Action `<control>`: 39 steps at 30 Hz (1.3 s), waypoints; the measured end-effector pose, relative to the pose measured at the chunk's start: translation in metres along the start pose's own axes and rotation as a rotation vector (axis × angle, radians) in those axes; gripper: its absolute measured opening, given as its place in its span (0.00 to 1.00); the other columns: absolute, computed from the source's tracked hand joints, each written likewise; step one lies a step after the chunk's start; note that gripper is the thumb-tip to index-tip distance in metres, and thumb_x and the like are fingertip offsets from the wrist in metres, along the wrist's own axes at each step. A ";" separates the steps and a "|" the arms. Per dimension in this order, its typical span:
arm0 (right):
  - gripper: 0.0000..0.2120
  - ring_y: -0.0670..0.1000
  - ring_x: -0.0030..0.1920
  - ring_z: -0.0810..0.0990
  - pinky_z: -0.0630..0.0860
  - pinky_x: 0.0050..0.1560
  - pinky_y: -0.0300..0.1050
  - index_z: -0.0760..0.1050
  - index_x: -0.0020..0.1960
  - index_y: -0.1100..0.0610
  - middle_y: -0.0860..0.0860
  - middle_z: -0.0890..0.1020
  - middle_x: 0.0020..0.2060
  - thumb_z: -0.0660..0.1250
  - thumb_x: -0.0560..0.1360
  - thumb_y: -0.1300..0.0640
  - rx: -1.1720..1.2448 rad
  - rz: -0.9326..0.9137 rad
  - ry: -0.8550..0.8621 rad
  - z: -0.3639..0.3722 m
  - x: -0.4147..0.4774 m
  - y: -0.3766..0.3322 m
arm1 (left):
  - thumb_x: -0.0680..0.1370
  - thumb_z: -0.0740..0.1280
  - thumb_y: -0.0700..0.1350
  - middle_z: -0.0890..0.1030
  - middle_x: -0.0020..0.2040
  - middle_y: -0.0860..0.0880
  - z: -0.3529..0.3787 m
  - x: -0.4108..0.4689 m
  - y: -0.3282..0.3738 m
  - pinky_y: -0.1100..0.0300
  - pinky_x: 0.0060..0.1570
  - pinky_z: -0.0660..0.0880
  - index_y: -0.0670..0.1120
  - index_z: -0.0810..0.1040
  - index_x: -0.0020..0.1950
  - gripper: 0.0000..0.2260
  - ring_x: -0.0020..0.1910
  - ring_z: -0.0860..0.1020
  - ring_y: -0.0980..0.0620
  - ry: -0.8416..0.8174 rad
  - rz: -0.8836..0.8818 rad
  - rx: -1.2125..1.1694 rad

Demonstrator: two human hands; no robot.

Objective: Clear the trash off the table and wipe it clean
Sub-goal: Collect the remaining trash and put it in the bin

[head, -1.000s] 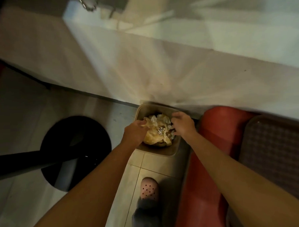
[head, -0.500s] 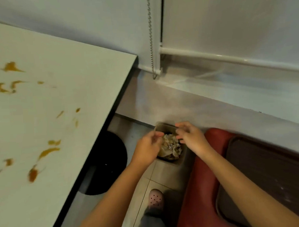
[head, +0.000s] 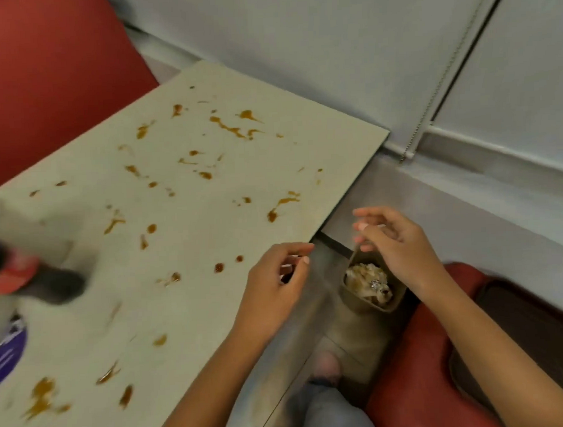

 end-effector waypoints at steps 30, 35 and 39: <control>0.10 0.47 0.40 0.80 0.76 0.39 0.32 0.76 0.46 0.48 0.51 0.80 0.44 0.63 0.77 0.63 -0.119 -0.206 -1.048 0.423 -0.202 -0.126 | 0.79 0.62 0.43 0.78 0.51 0.60 -0.337 -0.351 -0.070 0.72 0.41 0.71 0.58 0.76 0.48 0.09 0.47 0.77 0.64 1.050 -0.374 0.064; 0.12 0.49 0.41 0.80 0.77 0.45 0.44 0.76 0.45 0.46 0.51 0.79 0.42 0.63 0.76 0.63 -0.201 -0.251 -1.212 0.462 -0.225 -0.125 | 0.79 0.62 0.42 0.78 0.51 0.58 -0.348 -0.384 -0.073 0.75 0.41 0.71 0.56 0.77 0.51 0.09 0.48 0.77 0.62 1.172 -0.447 0.120; 0.11 0.49 0.40 0.80 0.77 0.46 0.49 0.76 0.44 0.45 0.53 0.79 0.41 0.64 0.76 0.61 -0.258 -0.282 -1.296 0.490 -0.246 -0.121 | 0.79 0.62 0.42 0.78 0.52 0.58 -0.355 -0.418 -0.085 0.75 0.43 0.71 0.52 0.78 0.54 0.08 0.49 0.77 0.61 1.272 -0.487 0.139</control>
Point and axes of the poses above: each hand's wrist, its own x-axis towards the middle knuckle, its own z-axis out of the palm, y = z × x, the point moved 3 cm from there along x, towards the middle knuckle
